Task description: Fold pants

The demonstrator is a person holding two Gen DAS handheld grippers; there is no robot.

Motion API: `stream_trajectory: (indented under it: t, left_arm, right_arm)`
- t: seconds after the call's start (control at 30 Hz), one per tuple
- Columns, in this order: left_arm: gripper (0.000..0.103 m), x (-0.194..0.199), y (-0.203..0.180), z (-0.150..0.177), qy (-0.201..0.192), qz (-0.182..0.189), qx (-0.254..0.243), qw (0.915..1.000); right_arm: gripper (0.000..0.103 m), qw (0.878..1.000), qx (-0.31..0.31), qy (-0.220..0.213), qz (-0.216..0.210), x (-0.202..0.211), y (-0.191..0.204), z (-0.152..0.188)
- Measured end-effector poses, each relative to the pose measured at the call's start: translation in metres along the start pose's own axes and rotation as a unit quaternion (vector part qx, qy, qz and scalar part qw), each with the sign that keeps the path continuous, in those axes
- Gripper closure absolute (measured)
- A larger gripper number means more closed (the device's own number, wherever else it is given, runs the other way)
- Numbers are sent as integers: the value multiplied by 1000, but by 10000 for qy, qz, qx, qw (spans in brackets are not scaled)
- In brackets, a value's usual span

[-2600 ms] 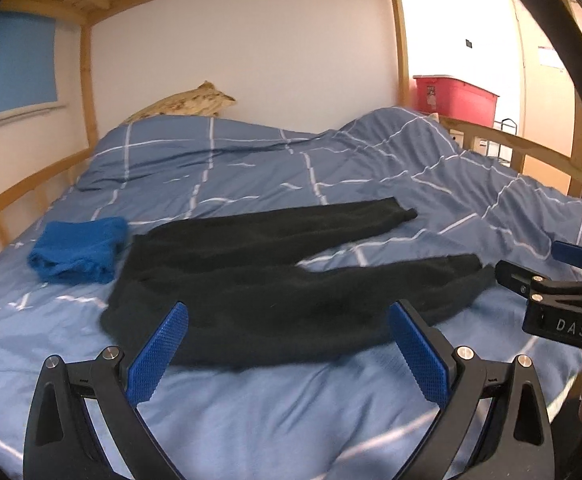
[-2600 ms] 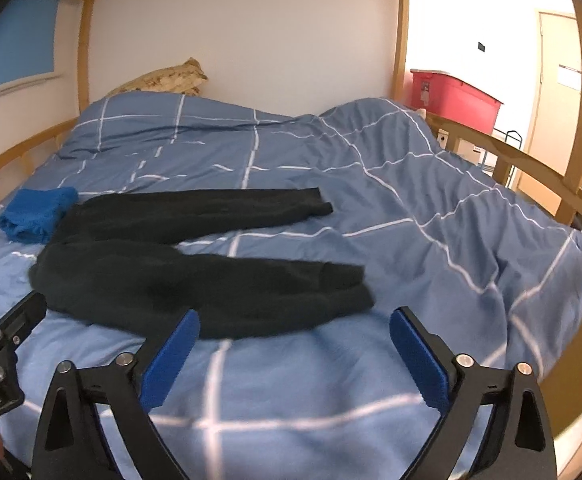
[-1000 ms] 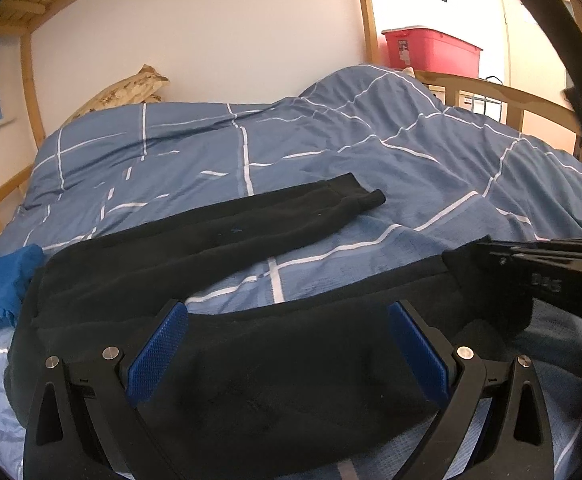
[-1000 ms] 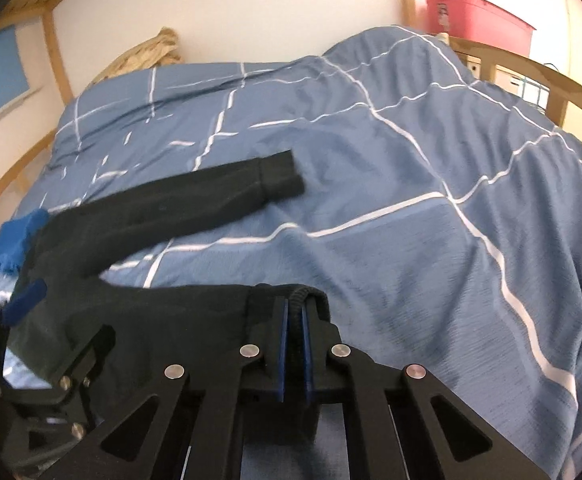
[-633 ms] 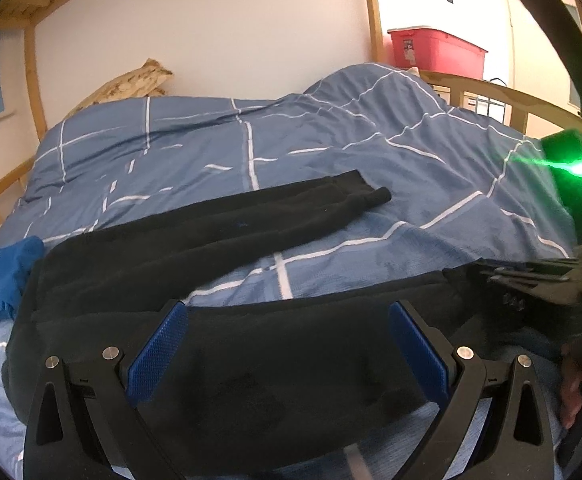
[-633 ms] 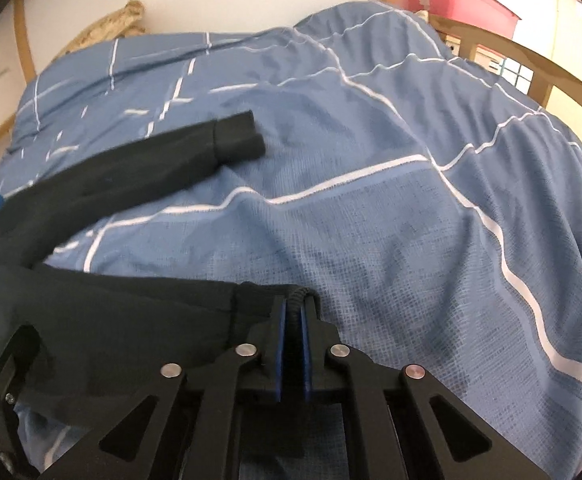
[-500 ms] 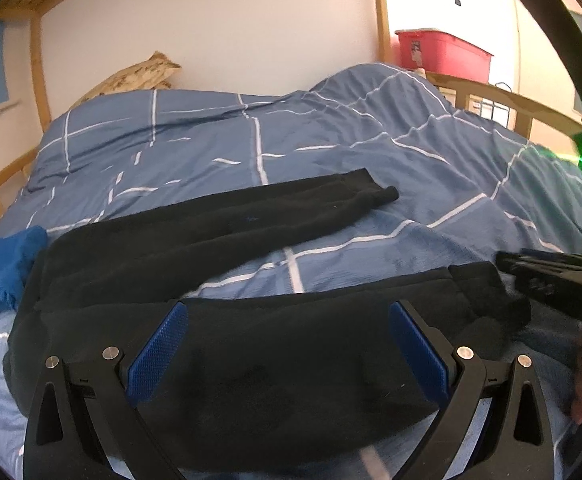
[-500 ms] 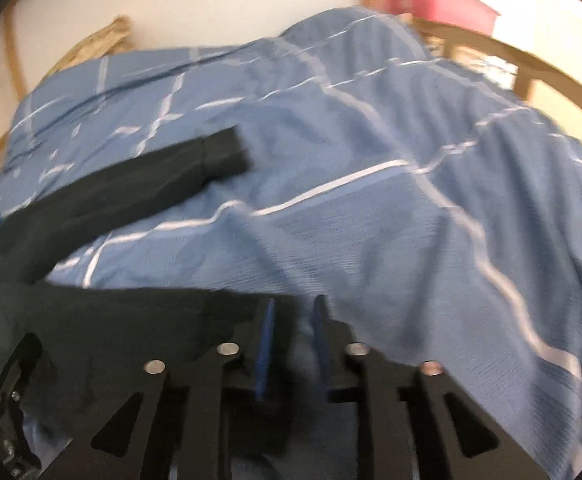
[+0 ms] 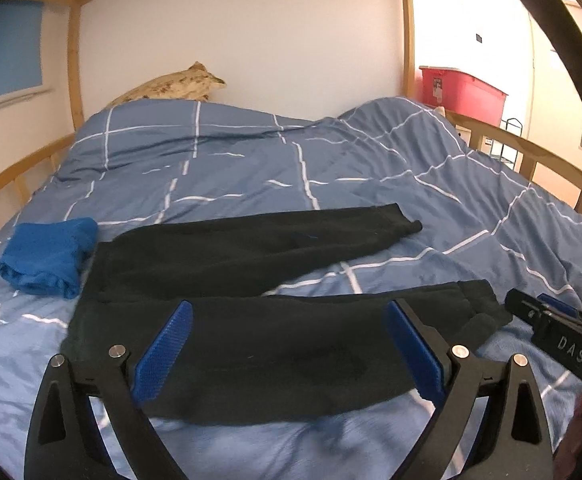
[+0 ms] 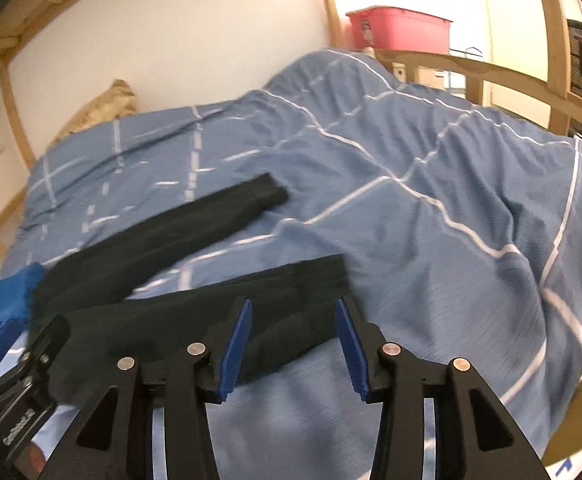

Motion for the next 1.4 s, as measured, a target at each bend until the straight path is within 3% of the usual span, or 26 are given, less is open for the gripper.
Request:
stream_trajectory:
  t: [0.07,0.2,0.4,0.5,0.63,0.77,1.0,1.4]
  left_arm:
    - [6,5,21,4,119,-10,117,9999]
    - [6,-3,59,15,646,-20,402,9971]
    - [7,-7,120,32,532,-874,196,9946]
    - [7,-11,144,45,636,-967,358,9926]
    - [13,-18,162,58,730,-1031,355,9914]
    - [18,-27,172,66,840,-967,432,9908]
    - [25,-43,191,83,1026,-669,729,9898]
    - [32,-84,196,96,1179,-522,707,9891]
  right_arm:
    - [48,10000,26,5,-55,5,14,3]
    - [48,9996,-114,-116,-215,10,39,7]
    - [48,9949,-968,-245,-158,3,40,18]
    - [48,9927,-1195,-172,-14,-6,39,33]
    - [48,9911,-1319,-117,-126,-20,51,53]
    - [48,9893,-1399,-91,-409,-30,66,67]
    - [49,9824,-1323,533,-1208,-62,112,101]
    - [53,9782,-1232,876,-1423,-93,134,127]
Point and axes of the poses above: each gripper's, at about its wrist camera, not at the fingertips, and x roughly against the way its jaws point, y to its left, z to its underside, the point moved 7 cm from there along -x, roughly the way its jaws point, and after that the axes turned 13 degrees about -z, right-handed, at the moved point
